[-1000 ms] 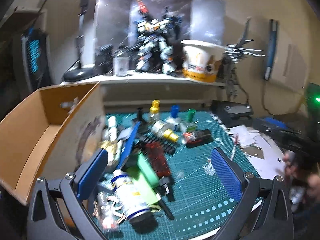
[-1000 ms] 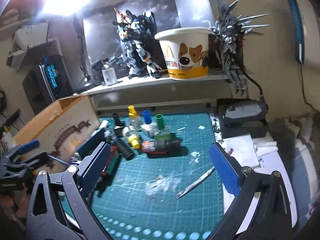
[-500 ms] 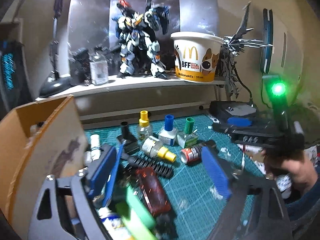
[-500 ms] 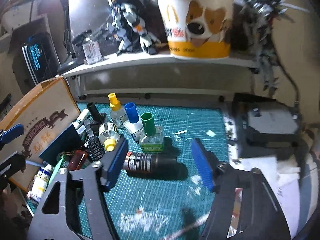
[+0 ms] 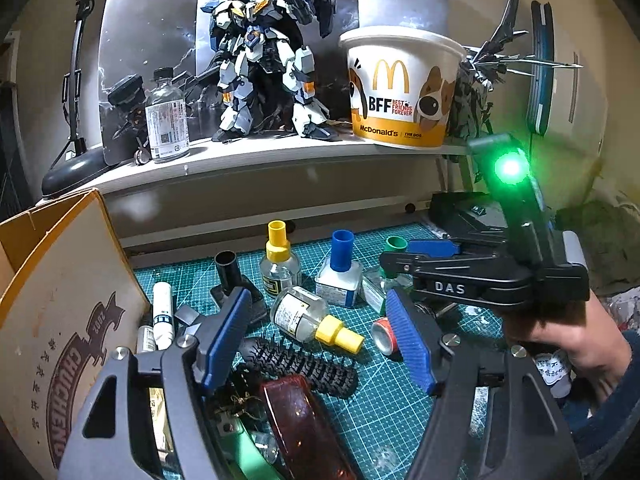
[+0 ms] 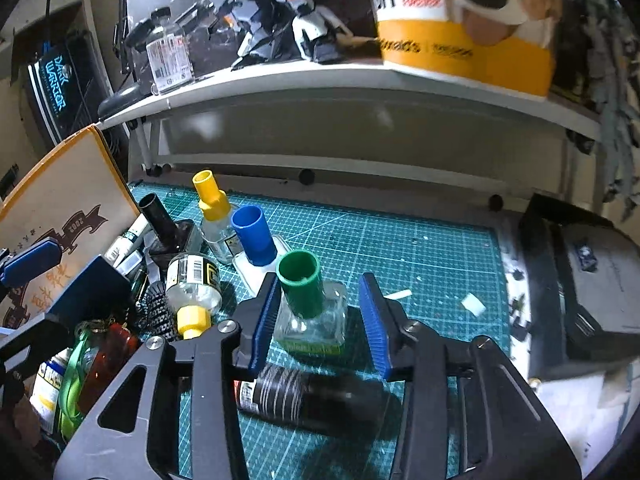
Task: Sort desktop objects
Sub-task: 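Grasp the green-capped bottle with the right gripper while the left gripper approaches the blue-capped bottle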
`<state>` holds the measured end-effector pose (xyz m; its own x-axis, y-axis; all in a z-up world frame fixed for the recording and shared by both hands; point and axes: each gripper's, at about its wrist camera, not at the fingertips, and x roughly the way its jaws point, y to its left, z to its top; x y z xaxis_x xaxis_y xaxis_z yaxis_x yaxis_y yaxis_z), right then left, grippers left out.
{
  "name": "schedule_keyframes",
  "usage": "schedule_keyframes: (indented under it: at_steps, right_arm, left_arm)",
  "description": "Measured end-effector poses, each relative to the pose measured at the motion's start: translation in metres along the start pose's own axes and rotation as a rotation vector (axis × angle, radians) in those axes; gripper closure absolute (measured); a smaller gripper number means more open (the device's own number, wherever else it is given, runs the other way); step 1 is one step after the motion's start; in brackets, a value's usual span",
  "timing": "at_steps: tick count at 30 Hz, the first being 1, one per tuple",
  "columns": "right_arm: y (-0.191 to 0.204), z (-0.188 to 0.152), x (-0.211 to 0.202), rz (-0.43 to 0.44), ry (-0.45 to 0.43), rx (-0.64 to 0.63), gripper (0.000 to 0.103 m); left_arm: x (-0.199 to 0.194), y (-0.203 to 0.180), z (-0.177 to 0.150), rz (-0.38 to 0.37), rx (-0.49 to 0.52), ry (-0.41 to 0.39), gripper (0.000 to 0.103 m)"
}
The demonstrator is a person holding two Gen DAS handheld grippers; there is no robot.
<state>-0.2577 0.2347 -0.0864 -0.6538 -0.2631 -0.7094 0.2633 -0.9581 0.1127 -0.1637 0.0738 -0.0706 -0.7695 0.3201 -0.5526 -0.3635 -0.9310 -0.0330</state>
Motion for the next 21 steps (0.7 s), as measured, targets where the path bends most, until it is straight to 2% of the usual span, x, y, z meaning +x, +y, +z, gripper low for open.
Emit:
schedule_keyframes:
  at_steps: [3,5,8,10,12,17,21]
  right_arm:
    - [0.003,0.000,0.009,0.001,0.011,-0.009,0.070]
    - [0.006,0.001,0.014,-0.006,0.022,-0.018,0.079]
    - [0.007,-0.002,0.013,-0.010,0.012,-0.018,0.081]
    - [0.007,-0.003,0.011,-0.013,0.003,-0.018,0.082]
    - [0.008,-0.005,0.010,-0.015,-0.005,-0.017,0.082]
    - [0.008,-0.009,0.005,-0.018,-0.033,-0.009,0.082]
    - [0.000,-0.006,-0.012,-0.001,-0.079,0.006,0.082]
  left_arm:
    - [0.002,0.003,0.001,-0.009,-0.009,0.008,0.033]
    - [0.002,0.003,0.002,-0.006,-0.011,0.011,0.033]
    - [0.004,0.003,0.003,0.004,-0.010,0.020,0.032]
    - [0.007,0.002,0.005,0.064,-0.003,0.034,0.032]
    - [0.009,0.004,0.005,0.082,-0.012,0.041,0.032]
    - [0.013,0.008,0.011,0.011,-0.046,0.043,0.032]
    - [0.013,-0.002,0.020,0.022,-0.020,0.038,0.032]
